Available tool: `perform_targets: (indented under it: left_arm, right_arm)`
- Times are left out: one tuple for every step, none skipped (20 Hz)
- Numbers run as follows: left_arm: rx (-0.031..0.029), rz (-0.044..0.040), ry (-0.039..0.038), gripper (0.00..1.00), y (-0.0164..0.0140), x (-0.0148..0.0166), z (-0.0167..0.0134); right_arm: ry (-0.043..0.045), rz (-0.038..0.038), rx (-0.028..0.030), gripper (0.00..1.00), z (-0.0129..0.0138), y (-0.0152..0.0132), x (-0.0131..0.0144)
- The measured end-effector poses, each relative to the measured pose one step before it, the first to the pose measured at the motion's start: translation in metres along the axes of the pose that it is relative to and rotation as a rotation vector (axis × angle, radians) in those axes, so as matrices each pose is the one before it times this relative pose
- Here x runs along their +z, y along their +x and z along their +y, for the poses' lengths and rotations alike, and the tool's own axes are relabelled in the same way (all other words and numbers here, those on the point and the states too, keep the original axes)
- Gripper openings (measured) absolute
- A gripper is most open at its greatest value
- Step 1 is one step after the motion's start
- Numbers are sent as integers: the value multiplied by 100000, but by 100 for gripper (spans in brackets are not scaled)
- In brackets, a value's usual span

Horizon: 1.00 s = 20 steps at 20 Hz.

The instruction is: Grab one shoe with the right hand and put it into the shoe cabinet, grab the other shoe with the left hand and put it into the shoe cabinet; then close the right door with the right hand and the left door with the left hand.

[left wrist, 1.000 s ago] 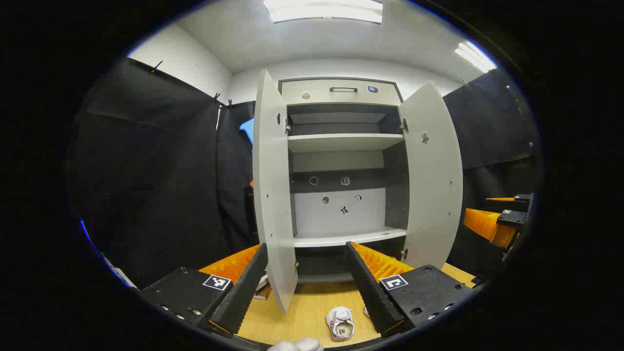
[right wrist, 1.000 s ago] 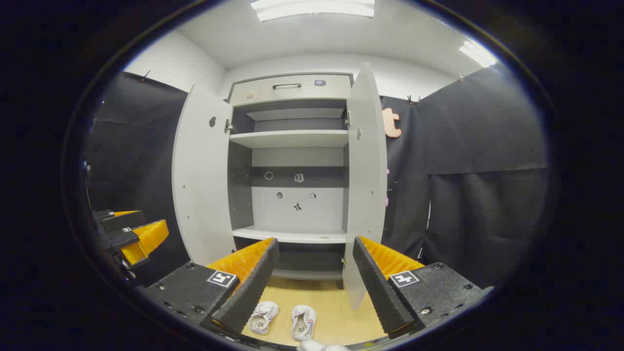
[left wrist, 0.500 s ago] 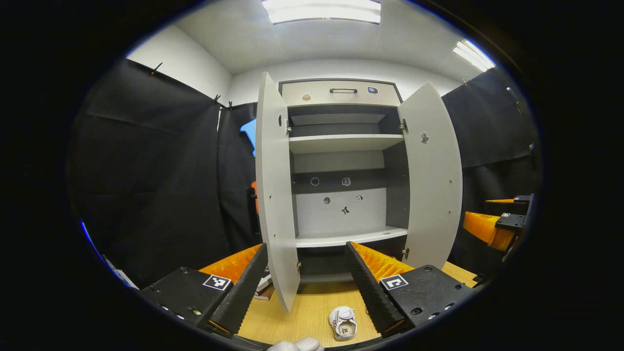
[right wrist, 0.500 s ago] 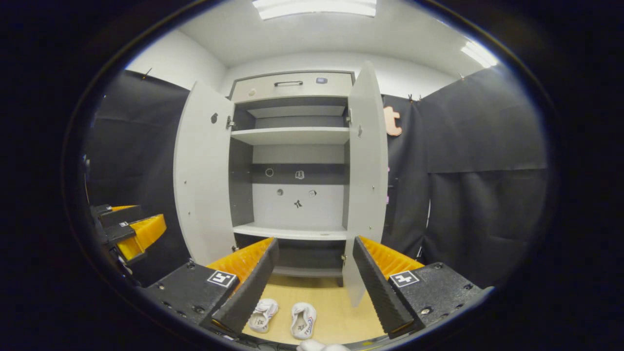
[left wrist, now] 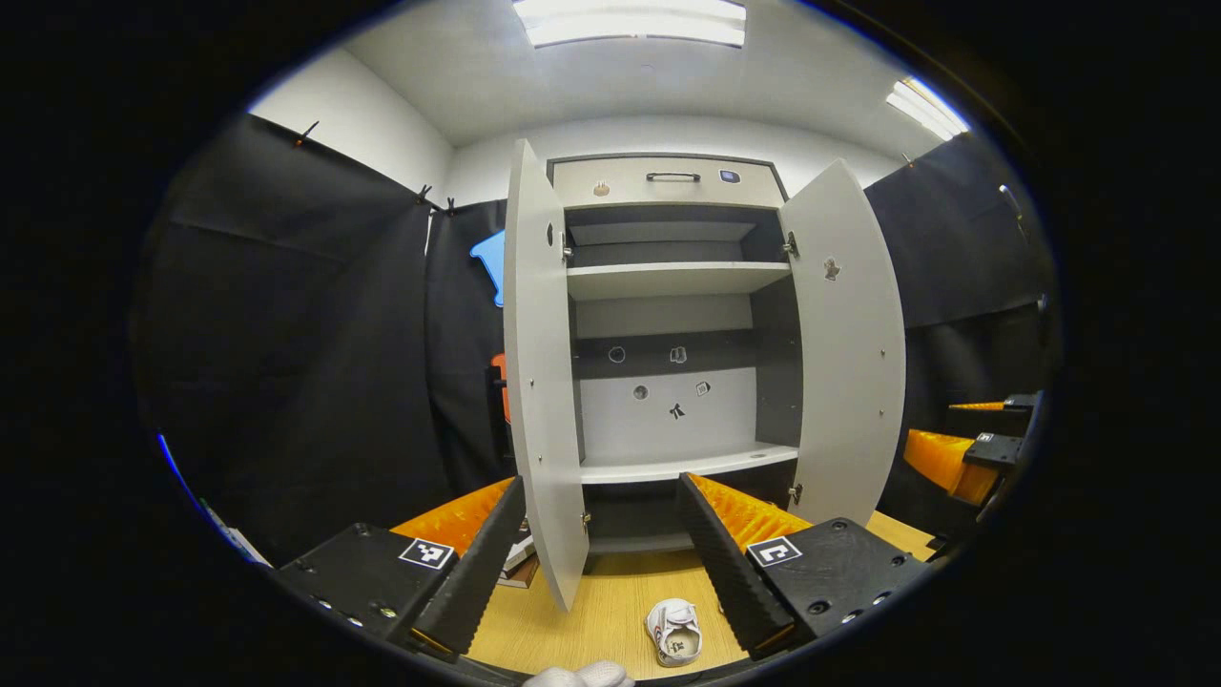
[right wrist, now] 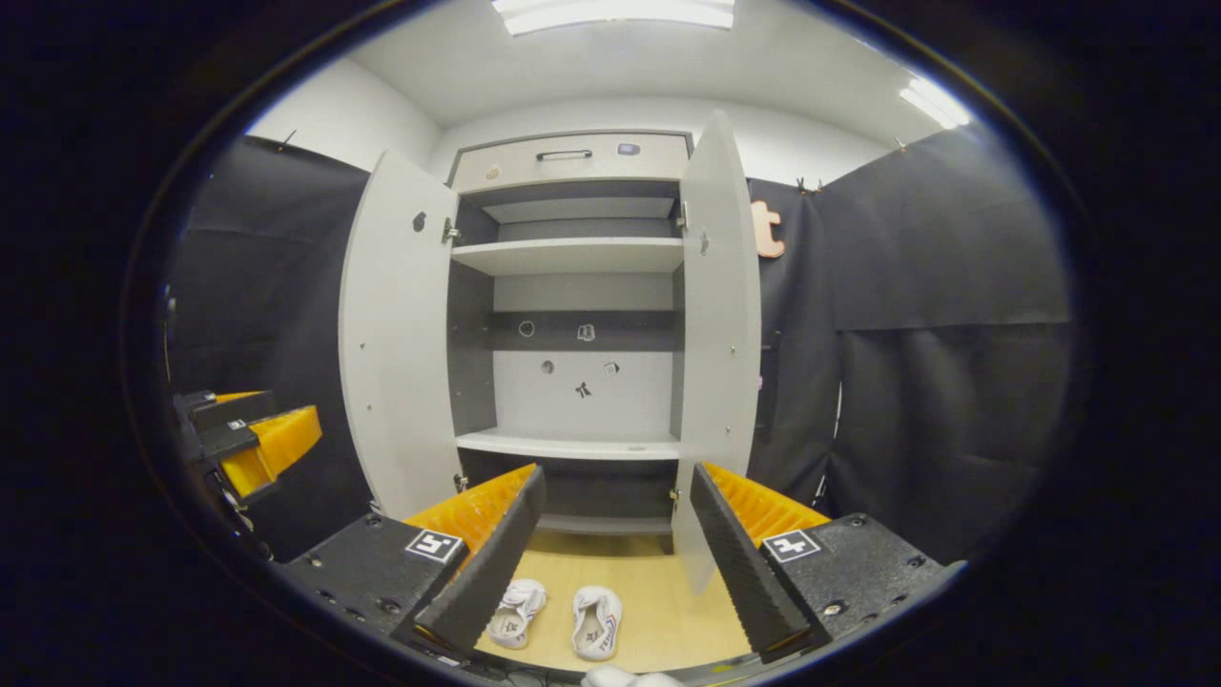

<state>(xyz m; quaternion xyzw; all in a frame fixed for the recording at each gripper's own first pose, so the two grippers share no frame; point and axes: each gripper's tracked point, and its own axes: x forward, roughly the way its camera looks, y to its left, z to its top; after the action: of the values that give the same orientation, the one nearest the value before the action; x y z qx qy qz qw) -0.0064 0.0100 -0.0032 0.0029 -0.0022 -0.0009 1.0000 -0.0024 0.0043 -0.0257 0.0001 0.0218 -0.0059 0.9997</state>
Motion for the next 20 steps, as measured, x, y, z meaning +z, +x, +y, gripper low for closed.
perform_targets:
  left_arm:
    - [-206,-162,153,95,25,74,118]
    - [-140,285,317,95,20,-98,66]
    - [-360,-55,151,96,-49,-104,23]
    - [-167,-90,198,96,-29,-25,-10]
    - [13,-16,245,95,-37,-185,-2]
    - [286,326,219,95,-1,-207,5]
    - [210,457,-31,95,147,-235,10]
    - [7,768,-116,95,143,-317,-124]
    - [287,902,57,96,218,-236,-62]
    - [610,1053,-16,96,142,-354,27]
    - [941,718,283,96,131,-233,88]
    - [1359,420,562,95,139,-91,186]
    - [953,732,846,96,40,-132,100]
    - [716,261,669,95,64,-84,10]
    - [643,419,507,96,46,-55,-3]
    - [484,460,268,96,-133,-86,-45]
    - [602,28,241,96,-22,-49,18]
    - [382,191,260,96,-104,55,-21]
    - [632,-100,292,96,-38,83,-47]
    - [580,42,119,96,-100,55,7]
  right_arm:
    - [-218,1293,-356,99,-6,126,-647]
    - [-10,1615,-639,99,-45,-15,-665]
    - [195,386,166,99,76,-64,-501]
    - [-123,388,-351,99,-52,159,-698]
    - [-311,1857,-561,99,-221,34,-1531]
    - [-232,4861,461,99,61,75,-2217]
    - [324,5392,1661,99,307,23,-2652]
    - [200,7170,706,99,164,355,-2858]
    - [212,5752,1180,98,183,757,-2810]
    - [-244,5717,998,99,66,772,-2458]
    - [-295,6047,1216,96,166,1193,-2471]
    - [470,5323,1585,97,219,1101,-2025]
    - [1630,4638,1686,96,386,1202,-1667]
    - [1285,4045,2213,96,561,1120,-1336]
    - [568,3368,1144,93,314,989,-1240]
    - [289,2952,1286,92,317,970,-955]
    - [649,2115,1784,91,488,1104,-708]
    - [-52,2472,1151,91,406,1198,-481]
    - [-1904,609,784,89,233,1284,-253]
    - [-1027,1364,311,88,101,1346,-193]
